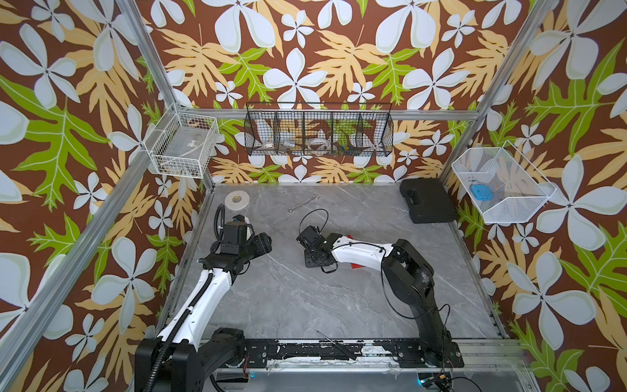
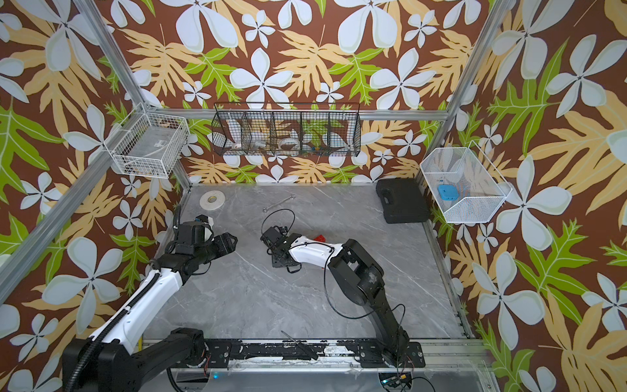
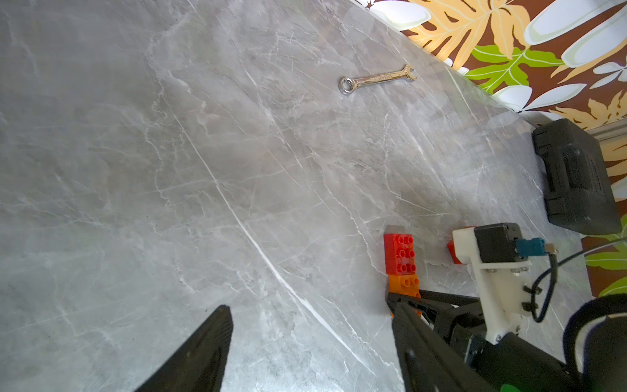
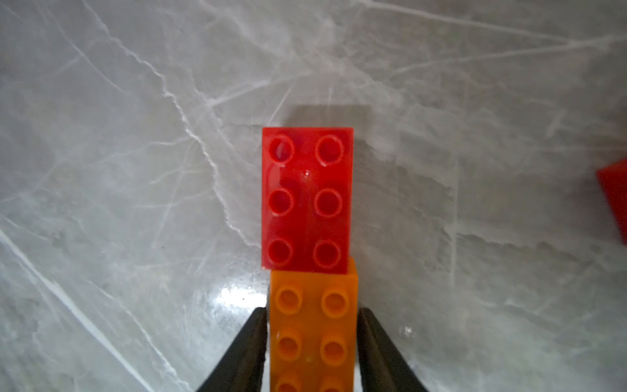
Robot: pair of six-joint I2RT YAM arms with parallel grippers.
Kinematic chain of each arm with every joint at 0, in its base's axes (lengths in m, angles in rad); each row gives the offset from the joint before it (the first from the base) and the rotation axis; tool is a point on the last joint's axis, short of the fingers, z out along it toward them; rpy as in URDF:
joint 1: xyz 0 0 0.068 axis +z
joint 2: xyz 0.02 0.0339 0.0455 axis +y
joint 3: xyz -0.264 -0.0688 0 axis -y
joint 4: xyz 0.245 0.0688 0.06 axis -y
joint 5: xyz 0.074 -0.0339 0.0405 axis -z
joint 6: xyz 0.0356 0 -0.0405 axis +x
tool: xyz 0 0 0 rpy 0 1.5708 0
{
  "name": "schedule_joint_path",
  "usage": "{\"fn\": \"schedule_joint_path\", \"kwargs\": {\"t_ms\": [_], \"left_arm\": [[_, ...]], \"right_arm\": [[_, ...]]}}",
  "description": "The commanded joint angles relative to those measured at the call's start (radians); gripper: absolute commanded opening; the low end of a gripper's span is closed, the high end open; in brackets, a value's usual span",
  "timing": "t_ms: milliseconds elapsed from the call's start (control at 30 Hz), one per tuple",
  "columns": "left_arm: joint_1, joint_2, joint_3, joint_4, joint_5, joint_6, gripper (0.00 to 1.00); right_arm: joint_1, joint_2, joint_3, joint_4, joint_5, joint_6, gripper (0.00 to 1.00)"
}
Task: Assemble a rectangle with lego
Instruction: Place the lego brick at the center of the board.
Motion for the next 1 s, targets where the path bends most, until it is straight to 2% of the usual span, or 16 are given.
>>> {"fn": "schedule_joint_path", "kwargs": {"t_ms": [0,233,800,967], "left_arm": [[0.002,-0.004,0.002,0.003,-0.009,-0.001,0.77],[0.001,-0.002,0.001,0.003,-0.007,-0.001,0.77],[0.001,0.001,0.001,0.001,-0.009,0.001,0.77],[0.001,0.004,0.002,-0.003,-0.023,0.003,0.77]], "right_arm": [[-0.001,-0.003,0.0,-0.034,0.001,0.003,0.44],[0.0,0.002,0.004,-0.027,-0.007,0.002,0.44],[-0.002,-0.025,0.043,-0.035,0.028,-0.054,0.58],[-0.008,-0.05,0.065,-0.042,0.027,-0.09,0.59]]}}
